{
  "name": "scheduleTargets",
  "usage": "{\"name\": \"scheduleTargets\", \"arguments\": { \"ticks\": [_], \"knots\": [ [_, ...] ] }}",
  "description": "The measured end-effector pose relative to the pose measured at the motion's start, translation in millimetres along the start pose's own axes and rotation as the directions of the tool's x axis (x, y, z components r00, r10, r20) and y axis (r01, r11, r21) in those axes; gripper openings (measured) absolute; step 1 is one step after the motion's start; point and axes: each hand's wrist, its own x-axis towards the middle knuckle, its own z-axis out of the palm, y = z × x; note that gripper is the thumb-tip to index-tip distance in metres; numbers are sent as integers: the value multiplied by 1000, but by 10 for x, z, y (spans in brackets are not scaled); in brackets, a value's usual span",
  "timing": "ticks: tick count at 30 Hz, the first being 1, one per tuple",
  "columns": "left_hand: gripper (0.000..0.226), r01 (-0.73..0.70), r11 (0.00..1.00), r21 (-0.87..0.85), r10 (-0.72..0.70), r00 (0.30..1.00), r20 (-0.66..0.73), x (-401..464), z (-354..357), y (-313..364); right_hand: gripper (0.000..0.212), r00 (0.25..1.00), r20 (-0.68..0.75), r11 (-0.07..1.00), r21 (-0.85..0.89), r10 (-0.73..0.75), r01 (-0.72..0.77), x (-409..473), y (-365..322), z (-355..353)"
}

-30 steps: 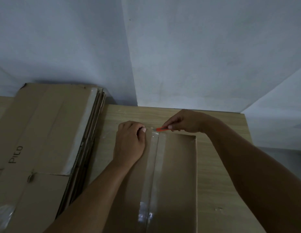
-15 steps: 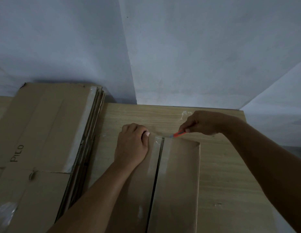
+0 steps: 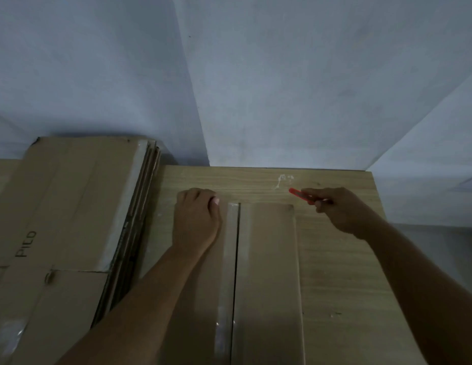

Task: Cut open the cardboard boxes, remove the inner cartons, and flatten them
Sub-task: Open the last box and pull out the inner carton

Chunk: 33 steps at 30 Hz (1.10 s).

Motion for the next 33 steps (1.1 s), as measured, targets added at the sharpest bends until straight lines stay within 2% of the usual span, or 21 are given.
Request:
{"name": "scheduleTargets", "arguments": {
  "ticks": [2, 5, 9, 13, 15, 18, 21, 24, 28, 33],
  "knots": [
    [33, 30, 999, -43, -31, 999, -14, 94, -26, 4, 44, 990, -123, 994, 94, 70, -58, -138, 103, 185],
    [25, 47, 992, -115, -44, 999, 21, 166, -93, 88, 41, 951, -271, 987, 97, 149, -127, -358, 209, 422],
    [40, 65, 993, -101, -63, 998, 21, -22, -277, 219, 38, 900, -384, 978, 107, 206, -179, -797, 209, 688],
    [43, 46, 990, -132, -42, 998, 37, -569, -418, 278, 35, 826, -470, 947, 226, 311, -228, -1213, 347, 1076],
    [43, 36, 991, -126, -29, 998, 61, -856, -460, 251, 33, 783, -513, 935, 231, 351, -268, -1453, 380, 1270],
    [41, -15, 990, -139, 24, 998, 65, -1214, -511, 141, 30, 719, -565, 906, 140, 405, -399, -1858, 373, 1490],
    [42, -86, 984, -155, 96, 994, 58, -1520, -570, 13, 28, 691, -613, 891, 47, 382, -451, -2218, 461, 1729],
    [49, -151, 975, -160, 161, 986, 50, -1801, -636, -46, 24, 659, -640, 872, 36, 395, -488, -2517, 571, 1930],
    [52, -201, 965, -166, 216, 973, 78, -2107, -631, -113, 25, 589, -649, 819, 96, 482, -565, -2773, 648, 2055],
    [59, -204, 974, -97, 216, 966, 142, -2259, -513, -235, 29, 618, -651, 819, 9, 441, -574, -2859, 727, 2101]
  ]
}}
